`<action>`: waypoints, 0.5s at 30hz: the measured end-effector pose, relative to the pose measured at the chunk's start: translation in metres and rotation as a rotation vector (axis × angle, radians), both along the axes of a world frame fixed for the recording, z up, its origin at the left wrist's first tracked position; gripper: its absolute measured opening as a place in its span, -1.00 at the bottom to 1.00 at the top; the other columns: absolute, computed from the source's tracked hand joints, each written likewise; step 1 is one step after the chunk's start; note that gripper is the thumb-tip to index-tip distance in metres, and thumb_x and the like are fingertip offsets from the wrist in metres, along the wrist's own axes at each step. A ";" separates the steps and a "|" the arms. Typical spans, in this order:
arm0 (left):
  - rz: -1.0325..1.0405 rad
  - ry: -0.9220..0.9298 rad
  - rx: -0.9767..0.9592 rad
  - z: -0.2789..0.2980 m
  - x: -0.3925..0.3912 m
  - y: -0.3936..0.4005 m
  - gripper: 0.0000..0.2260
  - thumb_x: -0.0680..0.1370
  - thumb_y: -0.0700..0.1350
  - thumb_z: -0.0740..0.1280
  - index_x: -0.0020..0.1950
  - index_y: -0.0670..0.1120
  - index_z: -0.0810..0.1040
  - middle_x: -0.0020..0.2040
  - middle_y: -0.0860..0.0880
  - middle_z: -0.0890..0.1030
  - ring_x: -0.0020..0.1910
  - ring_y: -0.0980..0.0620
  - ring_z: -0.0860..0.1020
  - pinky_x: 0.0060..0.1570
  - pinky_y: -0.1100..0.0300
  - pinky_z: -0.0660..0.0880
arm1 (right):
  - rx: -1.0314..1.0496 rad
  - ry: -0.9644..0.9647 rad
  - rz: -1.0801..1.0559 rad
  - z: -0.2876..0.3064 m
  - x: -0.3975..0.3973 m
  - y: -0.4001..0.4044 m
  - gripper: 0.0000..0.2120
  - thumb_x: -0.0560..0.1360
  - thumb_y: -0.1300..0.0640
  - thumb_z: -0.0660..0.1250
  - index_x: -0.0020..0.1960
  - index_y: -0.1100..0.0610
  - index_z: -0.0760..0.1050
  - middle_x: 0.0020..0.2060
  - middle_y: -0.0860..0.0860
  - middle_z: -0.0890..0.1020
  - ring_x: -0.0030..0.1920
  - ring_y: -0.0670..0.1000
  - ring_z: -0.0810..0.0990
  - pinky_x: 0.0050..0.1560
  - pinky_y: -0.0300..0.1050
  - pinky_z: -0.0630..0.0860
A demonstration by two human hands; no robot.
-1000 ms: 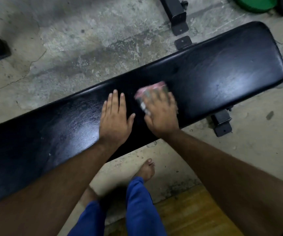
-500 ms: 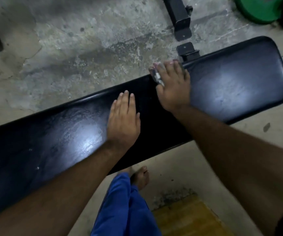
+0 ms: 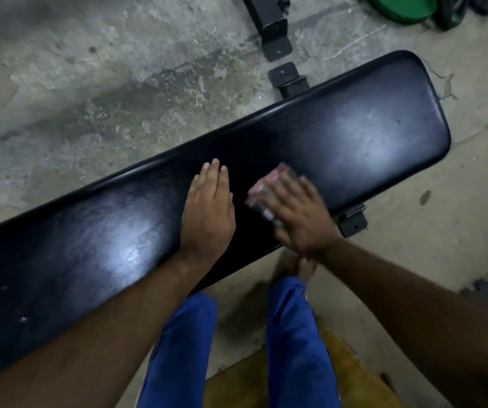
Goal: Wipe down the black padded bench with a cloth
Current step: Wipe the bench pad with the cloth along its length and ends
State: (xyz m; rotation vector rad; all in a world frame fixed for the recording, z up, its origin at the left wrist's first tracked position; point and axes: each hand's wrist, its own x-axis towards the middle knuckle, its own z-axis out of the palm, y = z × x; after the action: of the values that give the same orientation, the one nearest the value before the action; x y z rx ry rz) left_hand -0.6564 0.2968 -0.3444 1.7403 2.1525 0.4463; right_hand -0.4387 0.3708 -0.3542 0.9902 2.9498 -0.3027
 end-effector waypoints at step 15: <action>0.109 0.014 -0.008 0.000 0.064 0.076 -0.56 0.54 -0.21 0.15 0.41 -0.31 0.37 0.44 -0.30 0.36 0.46 -0.23 0.30 0.45 -0.10 0.21 | -0.028 0.023 -0.138 -0.002 -0.002 0.092 -0.34 0.45 -0.05 0.11 0.55 -0.01 0.31 0.54 0.04 0.36 0.57 0.16 0.24 0.51 0.24 0.17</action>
State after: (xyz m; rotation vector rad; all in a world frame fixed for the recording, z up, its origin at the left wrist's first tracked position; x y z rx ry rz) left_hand -0.5926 0.3730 -0.3440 1.6313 2.2637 0.4538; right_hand -0.4412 0.4629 -0.3560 1.1975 2.8938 -0.3586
